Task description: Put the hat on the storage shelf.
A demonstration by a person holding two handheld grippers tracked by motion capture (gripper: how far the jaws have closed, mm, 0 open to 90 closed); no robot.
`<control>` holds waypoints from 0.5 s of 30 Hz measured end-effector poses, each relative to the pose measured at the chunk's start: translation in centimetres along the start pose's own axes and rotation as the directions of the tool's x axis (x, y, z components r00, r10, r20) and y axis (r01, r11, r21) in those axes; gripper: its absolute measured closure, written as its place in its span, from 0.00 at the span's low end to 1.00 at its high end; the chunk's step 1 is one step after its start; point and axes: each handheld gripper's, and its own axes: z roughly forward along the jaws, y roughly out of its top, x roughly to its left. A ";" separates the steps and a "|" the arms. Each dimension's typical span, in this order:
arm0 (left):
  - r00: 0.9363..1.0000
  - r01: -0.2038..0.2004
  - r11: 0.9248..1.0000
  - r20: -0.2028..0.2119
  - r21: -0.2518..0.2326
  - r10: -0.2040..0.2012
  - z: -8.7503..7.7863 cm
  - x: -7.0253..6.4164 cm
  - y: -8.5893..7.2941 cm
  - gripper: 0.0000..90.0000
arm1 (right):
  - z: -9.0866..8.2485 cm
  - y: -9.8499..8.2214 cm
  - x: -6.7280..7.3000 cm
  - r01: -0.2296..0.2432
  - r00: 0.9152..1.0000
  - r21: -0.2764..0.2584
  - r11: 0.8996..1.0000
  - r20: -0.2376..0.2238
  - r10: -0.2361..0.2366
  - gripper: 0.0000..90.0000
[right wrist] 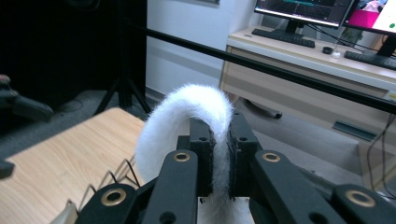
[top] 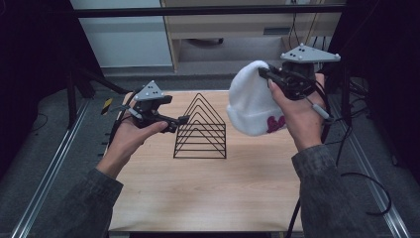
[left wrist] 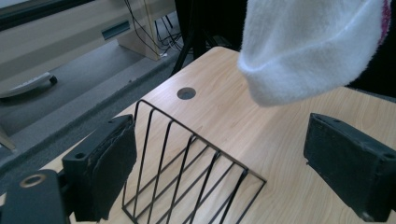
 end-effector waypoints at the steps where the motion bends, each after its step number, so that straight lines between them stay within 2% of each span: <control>1: 1.000 0.002 1.000 0.002 -0.004 -0.002 0.0 0.1 0.1 0.10 | 0.3 0.4 0.0 -0.003 1.000 -0.002 1.000 -0.006 0.003 0.93; 4: 0.999 0.034 0.999 0.009 -0.021 -0.034 0.3 0.5 0.2 0.12 | 1.1 1.3 0.2 0.004 1.000 -0.009 1.000 -0.008 -0.004 0.93; 7: 0.999 0.046 0.999 0.006 -0.023 -0.046 0.5 0.8 0.1 0.13 | 1.9 2.1 0.5 0.004 1.000 -0.014 1.000 -0.013 -0.005 0.93; 15: 0.999 0.027 1.000 0.020 -0.014 -0.027 0.6 0.3 -0.1 0.14 | 3.5 3.3 1.9 0.006 0.999 -0.038 0.999 -0.044 -0.008 0.93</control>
